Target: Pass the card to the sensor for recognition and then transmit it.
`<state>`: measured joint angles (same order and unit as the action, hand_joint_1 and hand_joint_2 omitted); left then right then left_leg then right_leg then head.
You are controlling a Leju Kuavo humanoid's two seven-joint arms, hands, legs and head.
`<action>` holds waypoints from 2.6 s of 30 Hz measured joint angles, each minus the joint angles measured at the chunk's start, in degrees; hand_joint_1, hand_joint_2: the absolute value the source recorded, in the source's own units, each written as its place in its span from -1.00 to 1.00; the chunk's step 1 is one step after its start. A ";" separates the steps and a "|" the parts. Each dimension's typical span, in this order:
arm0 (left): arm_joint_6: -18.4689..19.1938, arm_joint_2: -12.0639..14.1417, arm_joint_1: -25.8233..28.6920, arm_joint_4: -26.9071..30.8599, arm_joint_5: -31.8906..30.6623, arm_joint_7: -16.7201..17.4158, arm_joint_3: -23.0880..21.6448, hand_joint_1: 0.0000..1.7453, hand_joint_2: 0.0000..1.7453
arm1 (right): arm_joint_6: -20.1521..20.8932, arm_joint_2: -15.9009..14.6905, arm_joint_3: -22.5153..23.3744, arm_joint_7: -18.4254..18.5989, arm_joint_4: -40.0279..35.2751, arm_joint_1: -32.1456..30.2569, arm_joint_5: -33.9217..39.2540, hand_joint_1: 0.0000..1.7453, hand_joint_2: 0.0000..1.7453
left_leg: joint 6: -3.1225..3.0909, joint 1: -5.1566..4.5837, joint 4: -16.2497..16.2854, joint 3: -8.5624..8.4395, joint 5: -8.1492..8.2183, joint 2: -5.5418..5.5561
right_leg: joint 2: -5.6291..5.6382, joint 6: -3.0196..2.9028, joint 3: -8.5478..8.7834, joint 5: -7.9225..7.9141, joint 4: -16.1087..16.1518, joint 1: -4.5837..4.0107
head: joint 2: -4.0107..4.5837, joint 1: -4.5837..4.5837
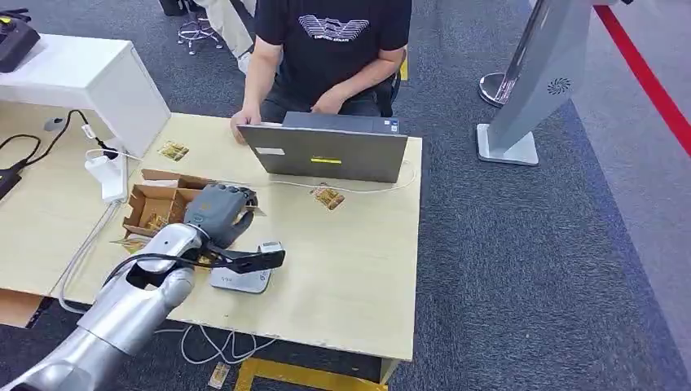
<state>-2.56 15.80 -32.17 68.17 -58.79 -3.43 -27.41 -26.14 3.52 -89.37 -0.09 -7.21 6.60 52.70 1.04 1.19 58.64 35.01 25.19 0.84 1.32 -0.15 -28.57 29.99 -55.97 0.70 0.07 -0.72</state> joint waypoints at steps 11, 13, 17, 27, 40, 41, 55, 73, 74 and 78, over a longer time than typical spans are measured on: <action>0.09 0.50 2.65 2.89 0.24 -0.50 -1.40 1.00 1.00 | 0.00 0.02 0.00 0.09 0.00 0.00 0.18 -1.00 -1.00 | 0.00 0.00 0.00 -0.01 0.00 0.01 | -0.01 0.00 0.02 0.00 0.00 0.00 | 0.00 0.00; 0.04 0.83 3.78 3.59 -0.09 -0.68 -1.73 1.00 1.00 | 0.00 0.02 0.00 0.11 0.00 -0.01 0.61 -1.00 -1.00 | 0.00 0.00 0.00 -0.01 0.00 0.00 | 0.00 0.00 0.02 0.00 0.00 0.00 | 0.00 0.00; -0.37 1.44 6.42 4.75 -0.77 -0.50 -2.60 1.00 1.00 | 0.00 0.04 0.00 0.57 0.00 0.00 1.25 -1.00 -1.00 | 0.00 0.00 0.00 0.00 0.01 0.00 | 0.00 0.01 0.00 0.01 0.00 0.00 | 0.00 0.00; -1.03 1.57 10.04 4.83 -0.50 1.05 -2.78 1.00 1.00 | 0.00 0.13 0.00 0.61 0.00 0.01 1.73 -1.00 -1.00 | -0.01 0.00 -0.01 -0.01 0.00 0.01 | -0.01 0.01 0.02 0.01 0.00 0.00 | 0.00 0.00; -1.55 1.33 10.93 4.64 -0.39 1.64 -2.75 1.00 1.00 | 0.00 0.15 0.00 1.09 0.00 0.01 1.92 -1.00 -1.00 | -0.01 0.00 -0.01 0.00 0.00 0.02 | -0.03 0.01 0.02 0.01 0.00 0.00 | 0.00 -0.02; -1.84 1.29 11.12 4.48 -0.44 1.77 -2.73 1.00 1.00 | 0.00 0.15 0.00 1.16 0.00 0.02 1.92 -1.00 -1.00 | -0.01 0.00 -0.01 0.00 0.00 0.02 | -0.03 0.01 0.02 0.01 0.00 0.00 | 0.00 -0.02; -3.52 0.52 13.14 1.68 -1.77 3.59 1.97 1.00 1.00 | 0.00 0.15 0.00 1.73 0.00 0.01 2.16 -1.00 -1.00 | -0.01 0.00 -0.01 0.00 0.00 0.02 | -0.04 0.01 0.02 0.01 0.00 0.00 | 0.00 -0.02; -3.93 -0.35 13.38 0.81 -2.19 4.13 3.52 1.00 1.00 | 0.00 0.15 0.00 1.83 0.00 0.02 2.34 -1.00 -1.00 | -0.01 0.00 -0.01 -0.01 0.00 0.03 | -0.06 0.01 0.04 0.01 0.00 0.00 | 0.00 -0.02; -3.93 -0.35 13.38 0.79 -2.19 4.13 3.52 1.00 1.00 | 0.00 0.15 0.00 1.84 0.00 0.02 2.34 -1.00 -1.00 | -0.01 0.00 -0.01 -0.01 0.00 0.03 | -0.06 0.01 0.04 0.01 0.00 0.00 | 0.00 -0.02; -4.00 -0.59 13.39 0.53 -2.62 4.79 3.88 1.00 1.00 | 0.00 0.17 0.00 1.97 0.00 0.02 2.34 -1.00 -1.00 | -0.01 0.00 -0.01 -0.01 0.00 0.04 | -0.07 0.01 0.05 0.01 0.00 0.00 | 0.00 0.00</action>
<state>-6.56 15.21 -18.78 68.70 -61.42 1.35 -23.52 -26.14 3.69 -89.37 1.88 -7.21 6.62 55.04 1.03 1.19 58.64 35.00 25.19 0.87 1.26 -0.14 -28.52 30.00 -55.97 0.70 0.06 -0.72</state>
